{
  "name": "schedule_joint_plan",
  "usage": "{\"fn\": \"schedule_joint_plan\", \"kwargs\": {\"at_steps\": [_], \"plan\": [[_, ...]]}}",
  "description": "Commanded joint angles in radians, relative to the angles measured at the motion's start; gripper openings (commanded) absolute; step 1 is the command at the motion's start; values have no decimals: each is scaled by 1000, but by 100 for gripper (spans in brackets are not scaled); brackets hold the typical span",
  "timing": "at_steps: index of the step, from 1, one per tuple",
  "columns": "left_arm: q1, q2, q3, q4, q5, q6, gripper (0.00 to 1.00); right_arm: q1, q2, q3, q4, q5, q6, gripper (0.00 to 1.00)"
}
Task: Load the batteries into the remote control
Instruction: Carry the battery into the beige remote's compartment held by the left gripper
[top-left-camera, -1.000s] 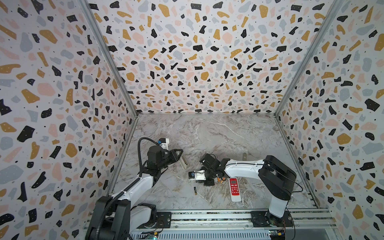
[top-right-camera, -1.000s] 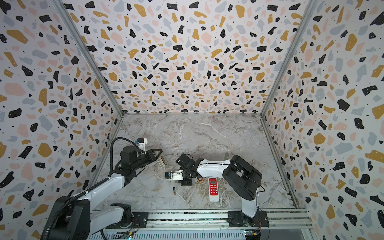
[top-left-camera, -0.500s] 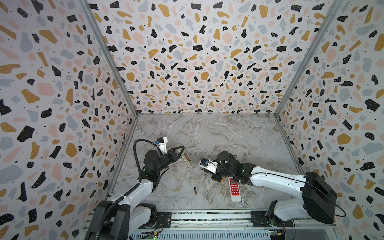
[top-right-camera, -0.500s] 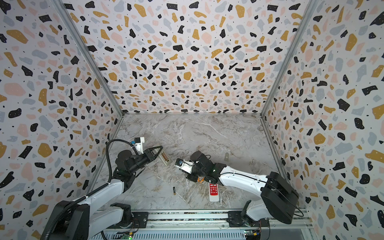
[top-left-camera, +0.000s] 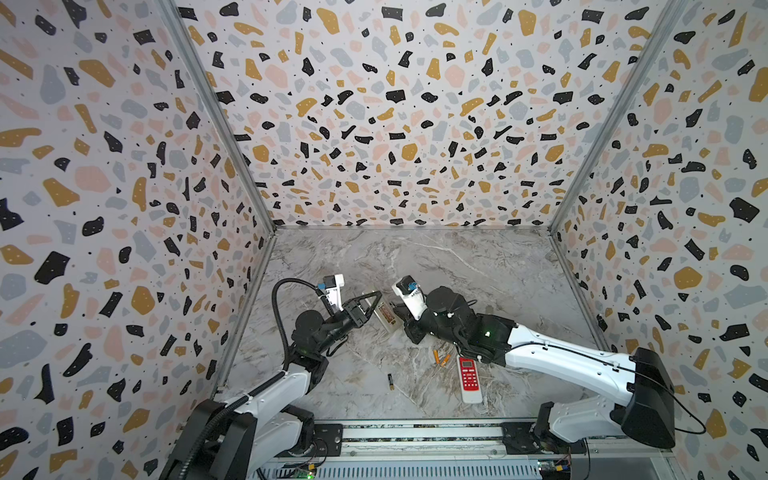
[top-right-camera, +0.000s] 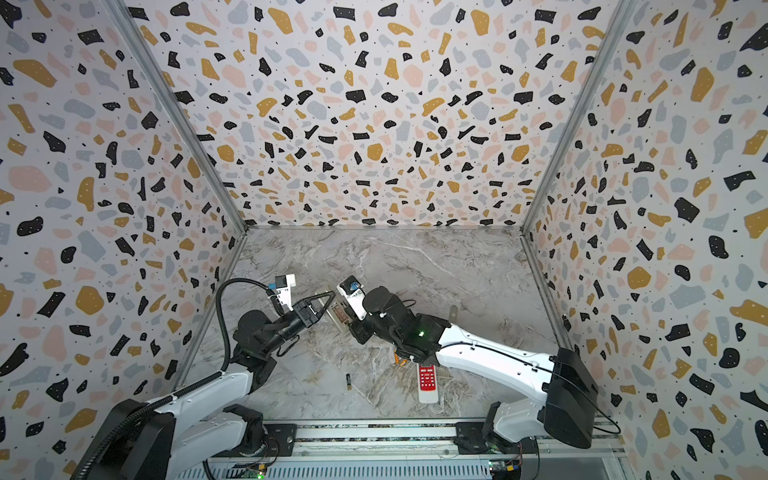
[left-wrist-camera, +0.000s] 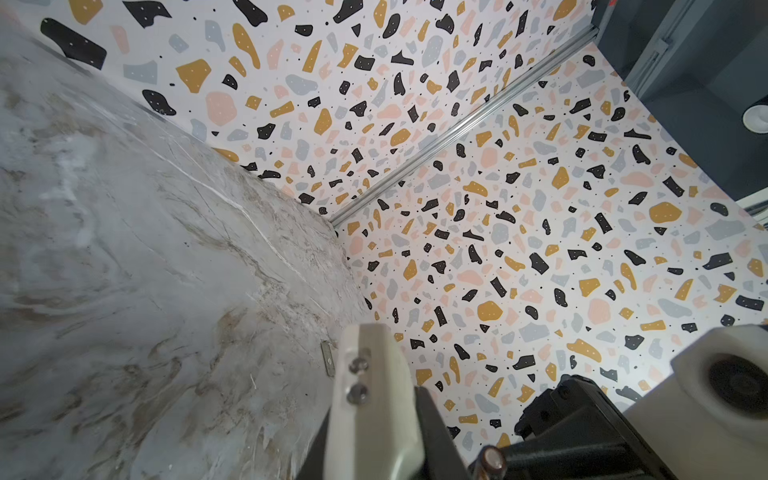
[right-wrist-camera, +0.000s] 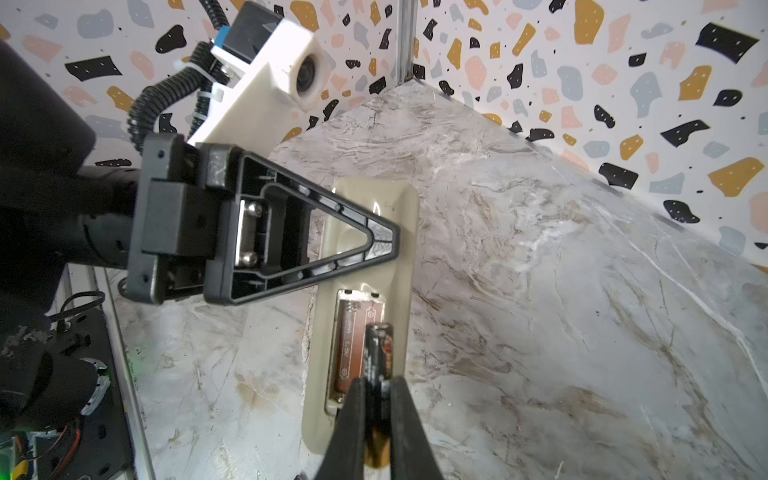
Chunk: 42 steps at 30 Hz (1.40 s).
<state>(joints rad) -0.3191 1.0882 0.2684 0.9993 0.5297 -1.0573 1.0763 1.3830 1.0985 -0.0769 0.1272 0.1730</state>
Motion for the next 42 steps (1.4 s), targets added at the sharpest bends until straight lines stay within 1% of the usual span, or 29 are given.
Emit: {"fn": "schedule_joint_plan", "kwargs": {"at_steps": [1,9,24,29,32,36,42], "plan": [[-11,-8,-1,109,-24,-11,0,1,28,48,-99,-6,48,0],[-20,-21,-10,85,-40,0,0,11,82,88,-128,-33,59,0],[-25,-19,-26,84,-53,11,0,16,163,149,-159,-21,57,0],[-26,-13,-26,109,-35,2,0,15,182,163,-166,-21,56,0],[-27,-7,-20,136,-5,-11,0,16,190,173,-176,-26,53,0],[-27,5,-21,187,21,-38,0,15,188,176,-179,-27,52,6],[-27,18,-34,250,21,-76,0,16,188,181,-194,-36,46,8]]}}
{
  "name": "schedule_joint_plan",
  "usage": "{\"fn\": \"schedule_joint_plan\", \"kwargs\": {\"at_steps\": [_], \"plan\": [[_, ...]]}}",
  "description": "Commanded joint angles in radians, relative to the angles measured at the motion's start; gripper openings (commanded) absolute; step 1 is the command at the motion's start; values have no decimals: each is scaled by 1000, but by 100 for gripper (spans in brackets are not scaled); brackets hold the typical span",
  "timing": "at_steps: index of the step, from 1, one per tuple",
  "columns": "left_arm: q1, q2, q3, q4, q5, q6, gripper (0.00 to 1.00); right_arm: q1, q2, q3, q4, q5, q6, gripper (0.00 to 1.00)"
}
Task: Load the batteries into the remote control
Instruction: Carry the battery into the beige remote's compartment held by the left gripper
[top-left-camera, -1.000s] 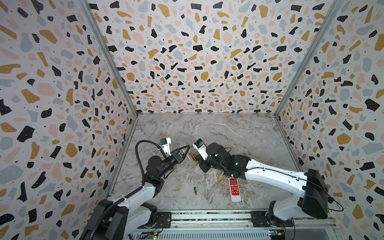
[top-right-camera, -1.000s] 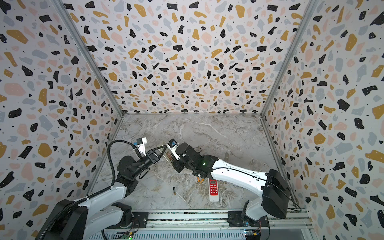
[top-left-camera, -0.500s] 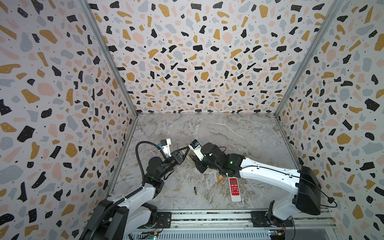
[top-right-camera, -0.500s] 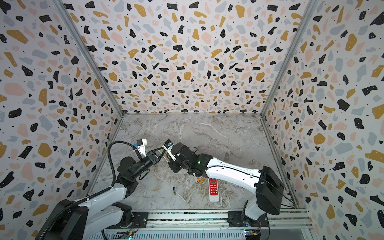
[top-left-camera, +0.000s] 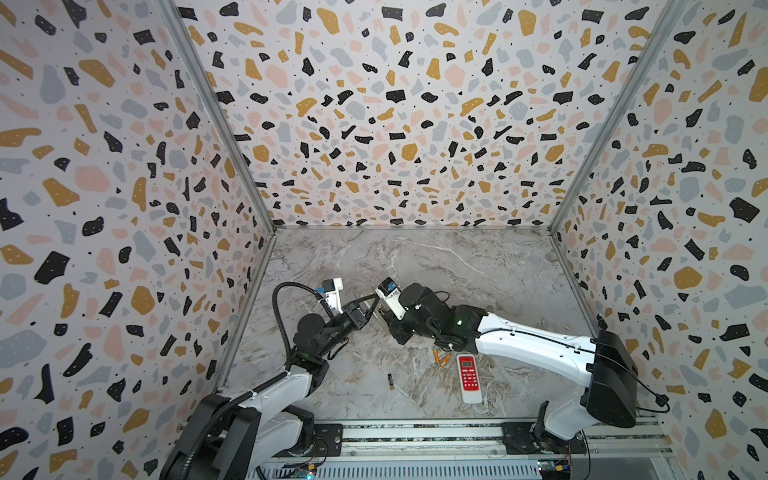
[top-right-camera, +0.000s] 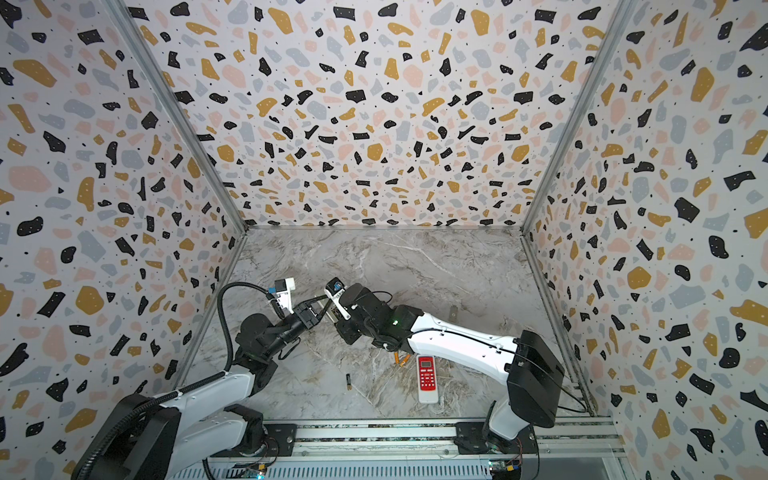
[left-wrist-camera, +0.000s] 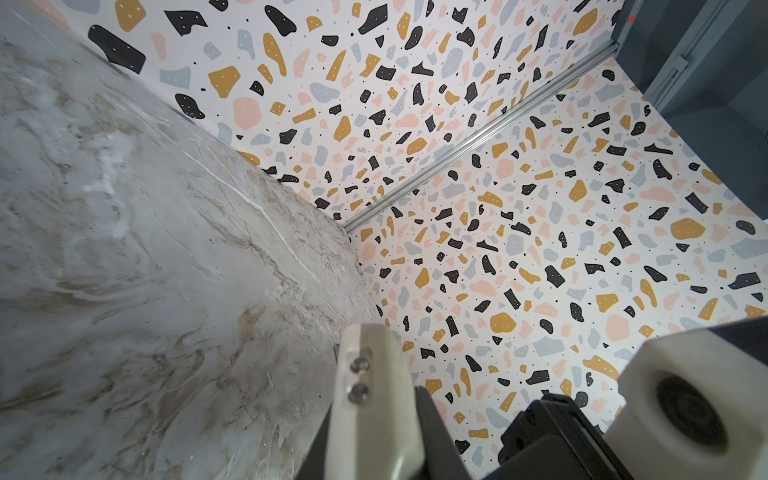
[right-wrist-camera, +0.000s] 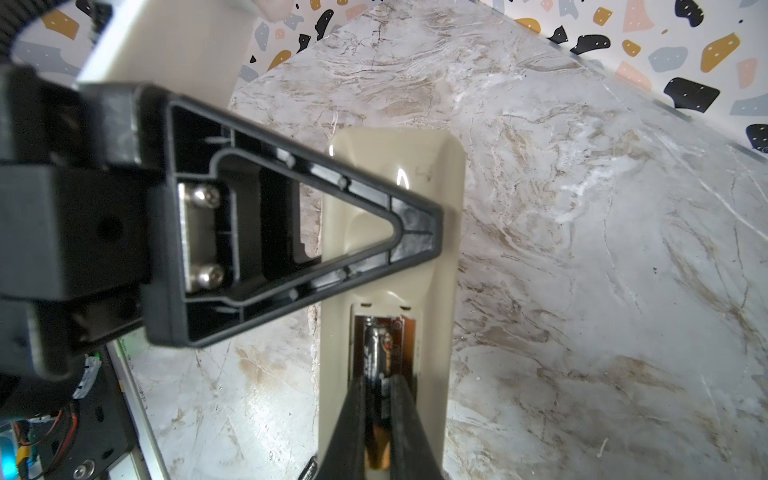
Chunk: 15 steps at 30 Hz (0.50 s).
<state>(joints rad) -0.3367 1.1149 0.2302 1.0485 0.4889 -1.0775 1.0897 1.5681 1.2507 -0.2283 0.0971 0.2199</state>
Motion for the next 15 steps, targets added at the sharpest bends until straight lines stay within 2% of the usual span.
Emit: {"fn": "schedule_joint_plan", "kwargs": {"at_steps": [1,9,15], "plan": [[-10,-8,4,202,62,-58,0,3,3,29,-46,-6,-2,9],[-11,5,7,212,61,-68,0,6,-10,31,-48,-20,-12,22],[-11,7,10,214,62,-76,0,6,-19,33,-40,-22,-16,28]]}}
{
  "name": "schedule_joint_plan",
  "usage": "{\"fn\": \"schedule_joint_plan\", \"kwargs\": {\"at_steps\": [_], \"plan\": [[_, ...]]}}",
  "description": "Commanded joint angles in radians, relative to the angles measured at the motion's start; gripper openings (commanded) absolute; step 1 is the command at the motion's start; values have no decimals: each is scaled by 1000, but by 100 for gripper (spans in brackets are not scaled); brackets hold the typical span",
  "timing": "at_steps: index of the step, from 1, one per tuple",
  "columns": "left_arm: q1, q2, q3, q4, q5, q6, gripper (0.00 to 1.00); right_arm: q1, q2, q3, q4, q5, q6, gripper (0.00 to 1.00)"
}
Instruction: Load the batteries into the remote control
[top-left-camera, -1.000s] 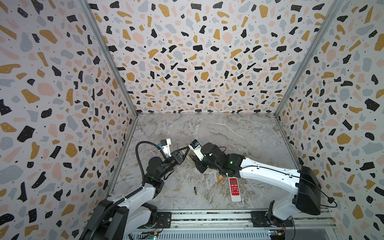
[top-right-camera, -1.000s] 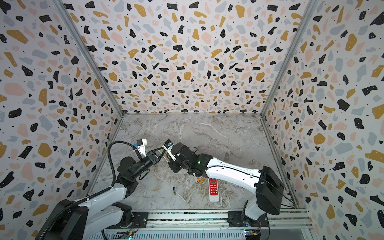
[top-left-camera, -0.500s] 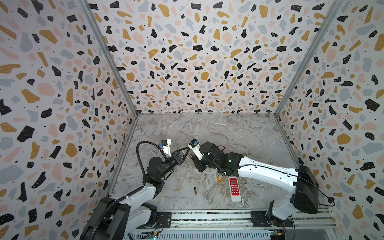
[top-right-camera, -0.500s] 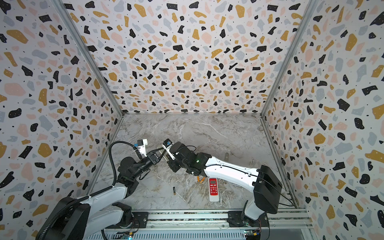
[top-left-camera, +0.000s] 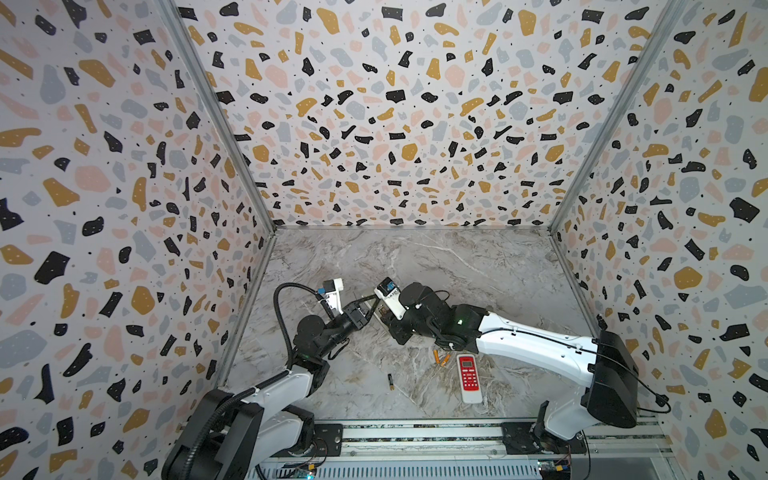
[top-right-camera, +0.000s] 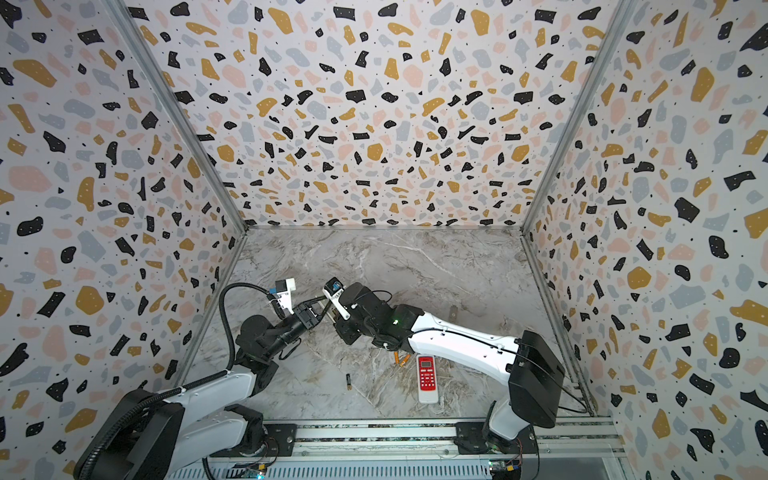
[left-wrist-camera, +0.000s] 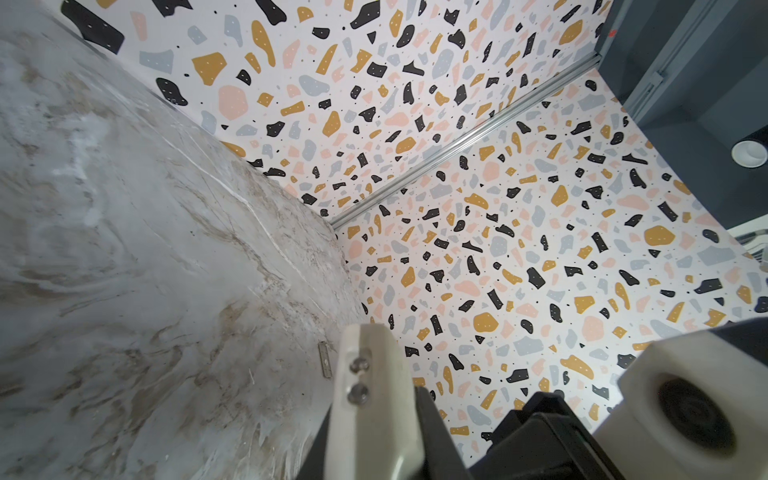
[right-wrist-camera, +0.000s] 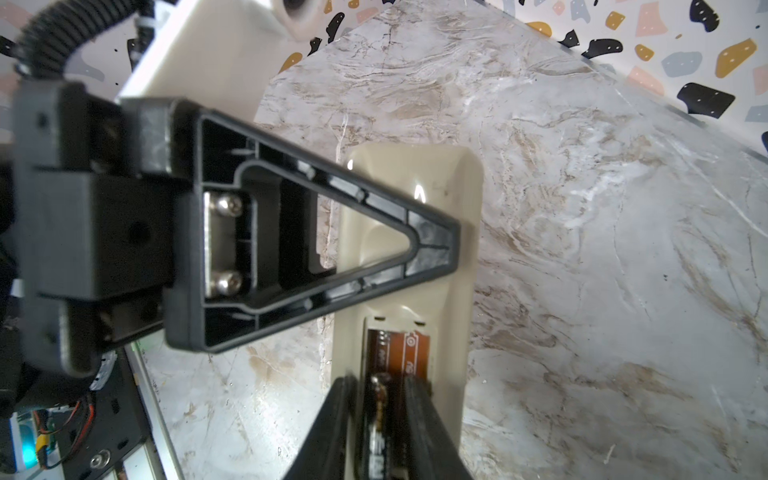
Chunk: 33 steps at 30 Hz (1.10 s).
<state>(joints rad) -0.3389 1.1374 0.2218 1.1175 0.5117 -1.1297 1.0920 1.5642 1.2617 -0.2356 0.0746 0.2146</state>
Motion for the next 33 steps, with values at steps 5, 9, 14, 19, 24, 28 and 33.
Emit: {"fn": "schedule_joint_plan", "kwargs": {"at_steps": [5,9,14,19,24,28,33], "plan": [[-9,2,21,146,45,-31,0,5,-36,21,-31,18,-13,31],[-9,26,18,163,53,-46,0,5,-63,22,-38,61,-16,40],[-9,55,22,180,73,-69,0,6,-100,28,-41,74,-30,48],[-9,68,40,158,107,-81,0,8,-161,34,-74,87,-63,51],[-8,90,65,157,172,-124,0,42,-288,-59,-65,30,-221,53],[-9,101,81,153,223,-148,0,102,-351,-108,-119,-70,-373,54],[-9,71,106,36,289,-94,0,128,-367,-118,-167,-71,-468,54]]}}
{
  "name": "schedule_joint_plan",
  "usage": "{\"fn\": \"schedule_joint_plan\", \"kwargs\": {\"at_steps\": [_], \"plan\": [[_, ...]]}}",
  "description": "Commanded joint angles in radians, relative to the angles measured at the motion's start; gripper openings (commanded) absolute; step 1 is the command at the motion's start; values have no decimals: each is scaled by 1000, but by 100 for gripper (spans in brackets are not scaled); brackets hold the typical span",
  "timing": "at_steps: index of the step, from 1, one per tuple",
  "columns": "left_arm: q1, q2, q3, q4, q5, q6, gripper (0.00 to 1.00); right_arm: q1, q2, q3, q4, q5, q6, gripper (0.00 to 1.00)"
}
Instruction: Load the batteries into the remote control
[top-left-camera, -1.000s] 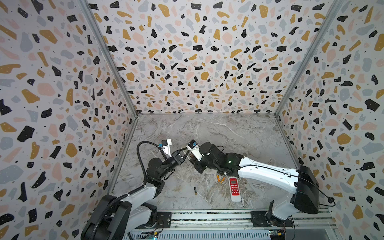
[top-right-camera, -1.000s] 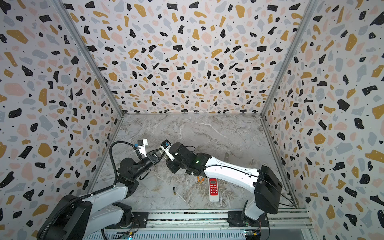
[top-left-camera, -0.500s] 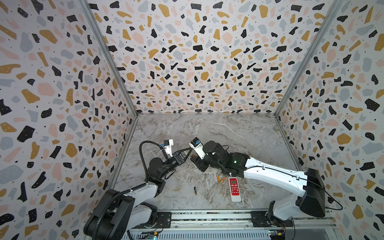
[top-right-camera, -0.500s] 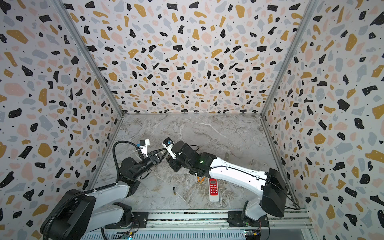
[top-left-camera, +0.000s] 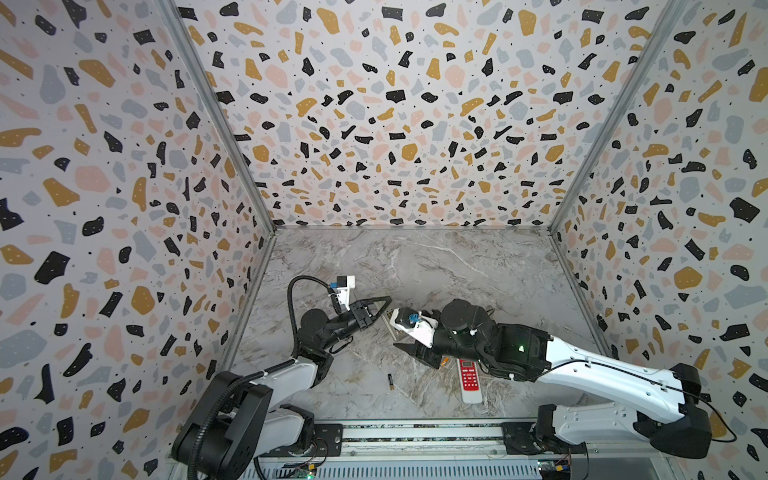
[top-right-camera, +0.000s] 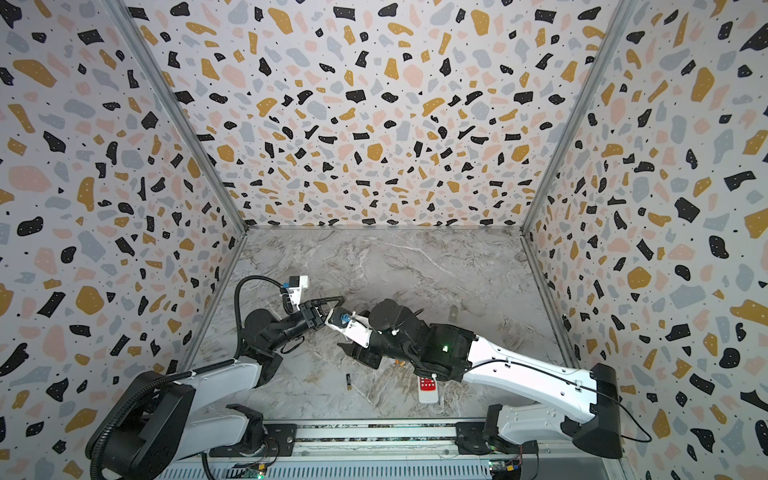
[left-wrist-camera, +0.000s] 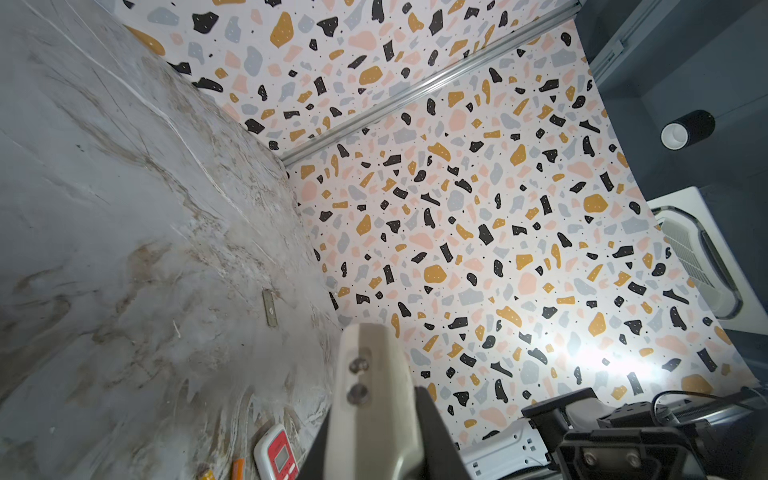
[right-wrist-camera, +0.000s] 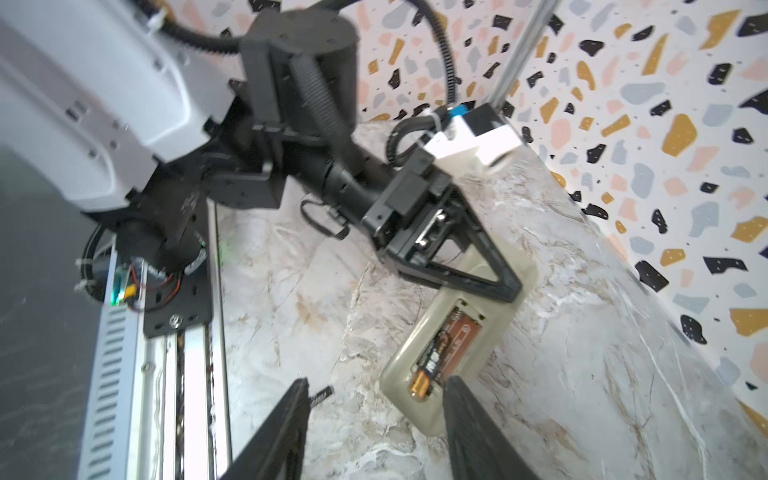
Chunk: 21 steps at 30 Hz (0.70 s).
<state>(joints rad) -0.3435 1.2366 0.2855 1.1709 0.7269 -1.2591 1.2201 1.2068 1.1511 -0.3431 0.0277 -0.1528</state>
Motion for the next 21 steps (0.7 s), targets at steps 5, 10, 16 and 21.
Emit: {"fn": "schedule_joint_plan", "kwargs": {"at_steps": [5,10,16,21], "plan": [[-4,-95,91,-269,122,180,0,-1,35,28,-135,-14,-157,52],[-5,-117,98,-309,147,201,0,0,72,49,-163,-1,-189,51],[-4,-115,87,-279,156,176,0,1,111,75,-177,44,-206,47],[-6,-115,84,-270,159,168,0,0,112,72,-160,57,-218,43]]}}
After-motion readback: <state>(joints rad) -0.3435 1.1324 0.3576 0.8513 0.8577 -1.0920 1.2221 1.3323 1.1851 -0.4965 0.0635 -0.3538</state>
